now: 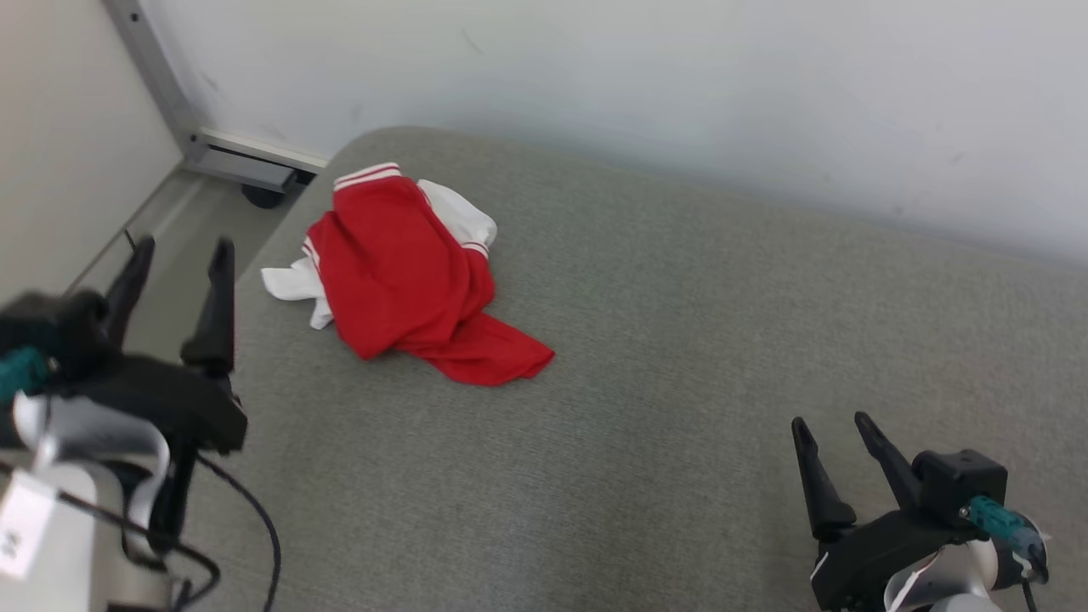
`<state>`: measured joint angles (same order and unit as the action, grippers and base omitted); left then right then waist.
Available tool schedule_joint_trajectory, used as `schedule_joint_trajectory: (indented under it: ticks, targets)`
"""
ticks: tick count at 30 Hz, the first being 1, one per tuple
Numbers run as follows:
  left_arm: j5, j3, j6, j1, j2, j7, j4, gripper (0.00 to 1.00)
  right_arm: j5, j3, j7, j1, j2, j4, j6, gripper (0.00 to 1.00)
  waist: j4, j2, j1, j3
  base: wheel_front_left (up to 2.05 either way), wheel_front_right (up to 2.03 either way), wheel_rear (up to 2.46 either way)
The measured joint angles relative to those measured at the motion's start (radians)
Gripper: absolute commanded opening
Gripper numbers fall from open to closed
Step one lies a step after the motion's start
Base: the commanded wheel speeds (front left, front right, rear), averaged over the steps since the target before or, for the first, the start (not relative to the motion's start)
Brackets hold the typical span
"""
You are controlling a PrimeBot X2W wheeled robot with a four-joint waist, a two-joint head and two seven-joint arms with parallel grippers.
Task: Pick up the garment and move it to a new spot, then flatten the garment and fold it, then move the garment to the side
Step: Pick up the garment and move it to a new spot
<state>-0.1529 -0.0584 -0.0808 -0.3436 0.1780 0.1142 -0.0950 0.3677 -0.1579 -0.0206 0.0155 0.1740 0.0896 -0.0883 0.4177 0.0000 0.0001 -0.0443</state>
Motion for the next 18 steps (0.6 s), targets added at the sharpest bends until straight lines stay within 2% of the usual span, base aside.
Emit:
schedule_joint_trajectory:
  ticks: [9, 12, 18]
  targets:
    - [-0.086, 0.032, -0.026, -0.259, 0.018, 0.074, -0.179, 1.0, -0.009, 0.002, 0.021, 0.06, 0.018, -0.032, -0.001, 1.0, -0.086, 0.0002, 0.0001, -0.078, 0.0, 0.0, 0.0]
    - [-0.111, 0.031, -0.034, -0.338, 0.042, 0.109, -0.272, 1.0, -0.009, 0.002, 0.025, 0.085, 0.023, -0.037, -0.001, 1.0, -0.123, 0.0002, 0.0001, -0.115, 0.0, 0.0, 0.0]
    - [-0.174, 0.038, -0.038, -0.422, 0.038, 0.184, -0.429, 1.0, -0.012, 0.009, 0.031, 0.119, 0.041, -0.046, 0.0, 1.0, -0.17, 0.0002, 0.0002, -0.163, 0.0, 0.0, 0.0]
